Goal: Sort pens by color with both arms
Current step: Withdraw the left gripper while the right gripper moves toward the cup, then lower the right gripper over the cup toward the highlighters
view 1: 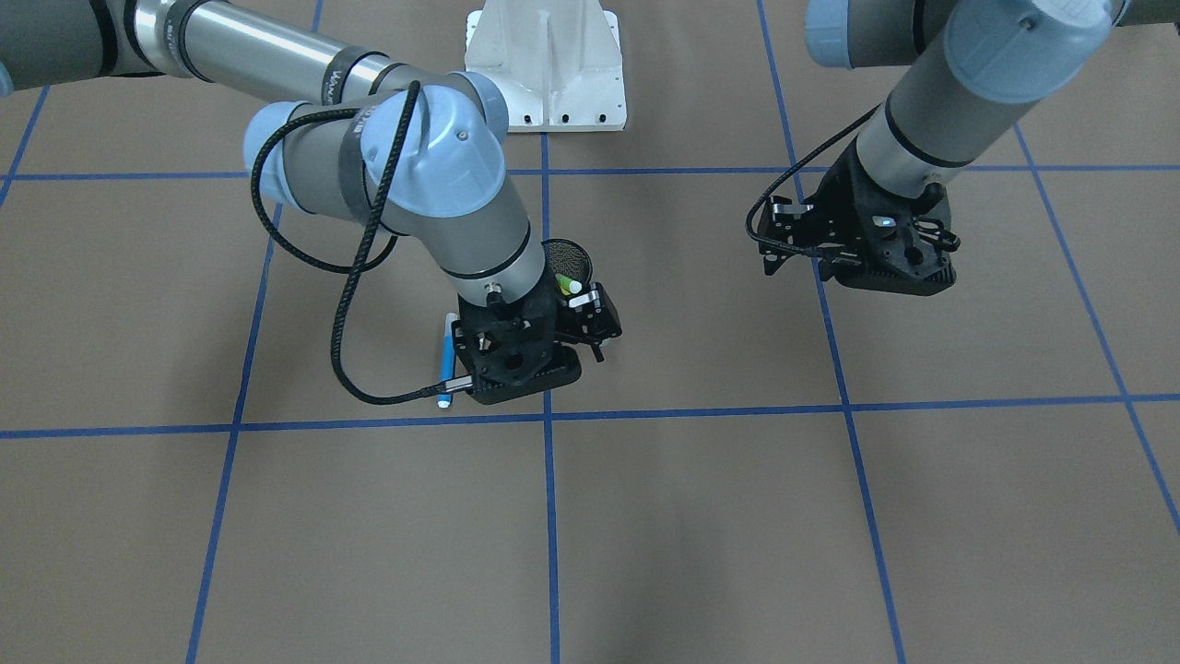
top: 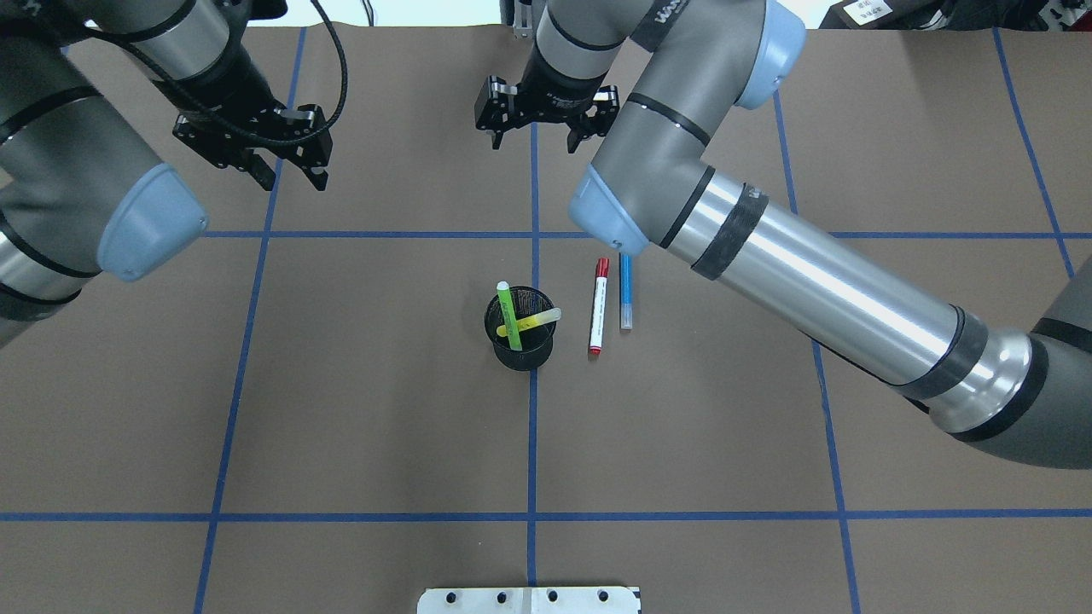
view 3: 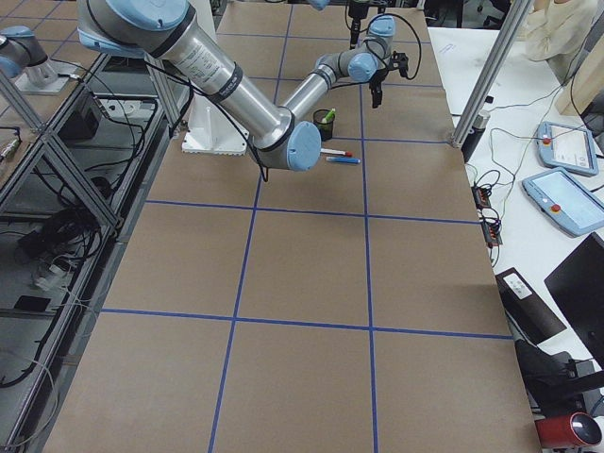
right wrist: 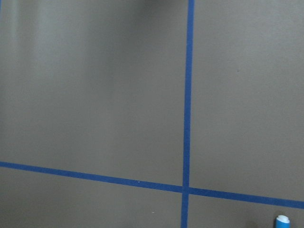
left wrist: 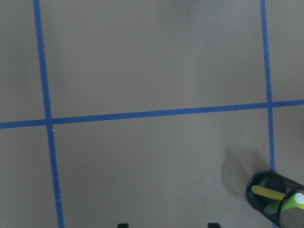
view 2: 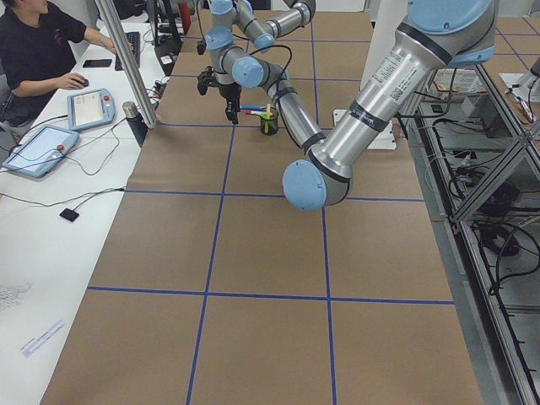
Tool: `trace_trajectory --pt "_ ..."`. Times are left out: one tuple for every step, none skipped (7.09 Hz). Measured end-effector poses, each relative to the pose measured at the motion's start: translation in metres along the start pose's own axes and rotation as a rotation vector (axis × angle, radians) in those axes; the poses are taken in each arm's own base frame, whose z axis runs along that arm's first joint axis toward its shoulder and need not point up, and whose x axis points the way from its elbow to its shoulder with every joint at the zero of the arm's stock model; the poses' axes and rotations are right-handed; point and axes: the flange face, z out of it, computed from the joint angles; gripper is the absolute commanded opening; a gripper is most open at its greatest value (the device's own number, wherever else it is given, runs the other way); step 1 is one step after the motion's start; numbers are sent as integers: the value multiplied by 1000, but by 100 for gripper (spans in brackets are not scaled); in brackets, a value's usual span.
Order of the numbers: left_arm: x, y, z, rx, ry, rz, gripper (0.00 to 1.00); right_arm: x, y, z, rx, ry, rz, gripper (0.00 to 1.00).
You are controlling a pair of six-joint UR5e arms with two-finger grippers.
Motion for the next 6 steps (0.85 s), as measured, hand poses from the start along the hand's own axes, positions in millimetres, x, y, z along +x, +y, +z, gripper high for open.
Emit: trace_trajectory --pt "-8 2 -2 -10 -14 12 64 -9 7 -1 14 -11 -87 98" --pt "-13 3 -3 -16 -22 20 64 -17 14 -5 27 -23 -149 98" --pt "-15 3 -3 -19 -26 24 64 -28 24 -6 44 -26 -212 98" --pt "-16 3 -3 -21 -28 25 64 -39 34 -2 65 -18 -271 98" --pt "-17 3 -2 -22 -29 25 64 -47 45 5 80 -10 -325 98" --pt "-18 2 -1 -24 -31 23 64 -48 59 14 92 -6 -368 96"
